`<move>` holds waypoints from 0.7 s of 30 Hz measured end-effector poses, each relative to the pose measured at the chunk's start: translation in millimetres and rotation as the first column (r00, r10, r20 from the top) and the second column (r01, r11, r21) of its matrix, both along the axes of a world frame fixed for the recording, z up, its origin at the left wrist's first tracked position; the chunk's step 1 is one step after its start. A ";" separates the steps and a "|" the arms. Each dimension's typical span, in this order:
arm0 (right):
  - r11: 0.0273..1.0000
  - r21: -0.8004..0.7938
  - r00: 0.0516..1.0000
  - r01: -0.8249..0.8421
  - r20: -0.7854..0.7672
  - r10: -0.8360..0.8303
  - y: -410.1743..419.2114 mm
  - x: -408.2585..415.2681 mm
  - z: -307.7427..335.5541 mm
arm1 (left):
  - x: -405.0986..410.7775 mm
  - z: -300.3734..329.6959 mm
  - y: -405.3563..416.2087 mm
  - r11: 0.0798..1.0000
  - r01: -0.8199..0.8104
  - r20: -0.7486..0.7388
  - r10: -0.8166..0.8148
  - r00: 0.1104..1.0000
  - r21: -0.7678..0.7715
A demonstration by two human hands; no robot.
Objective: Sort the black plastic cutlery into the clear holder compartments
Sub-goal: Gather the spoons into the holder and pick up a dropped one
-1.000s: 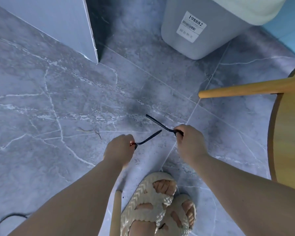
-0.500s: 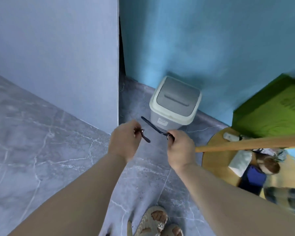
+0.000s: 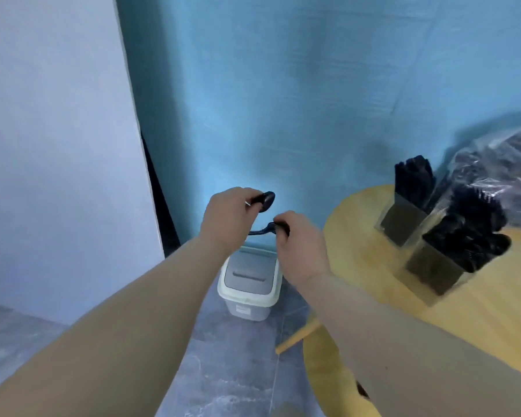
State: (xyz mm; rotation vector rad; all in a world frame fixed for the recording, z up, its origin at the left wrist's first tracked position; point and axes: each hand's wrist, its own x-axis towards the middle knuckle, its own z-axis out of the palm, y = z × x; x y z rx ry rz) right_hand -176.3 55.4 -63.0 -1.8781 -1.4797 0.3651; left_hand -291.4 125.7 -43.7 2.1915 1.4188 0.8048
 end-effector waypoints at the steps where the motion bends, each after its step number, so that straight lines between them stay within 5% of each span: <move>1: 0.999 0.044 1.000 0.020 0.014 -0.021 -4.6 11.7 9.3 | 13.4 11.5 -4.8 0.999 0.037 0.001 -0.037 0.999 0.024; 4: 0.982 0.170 0.996 0.078 0.025 -0.083 -27.1 45.0 33.2 | 49.2 32.0 -24.1 0.979 0.173 0.018 -0.176 0.984 0.108; 11: 0.848 0.377 0.926 0.373 -0.213 -0.312 -141.4 102.1 44.2 | 115.5 28.7 -115.7 0.840 0.539 0.116 -0.543 0.832 0.060; 17: 0.781 0.426 0.889 0.456 -0.253 -0.381 -217.1 109.8 57.3 | 135.6 33.7 -187.4 0.760 0.648 0.078 -0.649 0.756 0.040; 21: 0.760 0.381 0.823 0.527 -0.453 -0.343 -234.8 113.1 53.1 | 141.1 31.7 -206.7 0.731 0.679 0.045 -0.682 0.730 0.068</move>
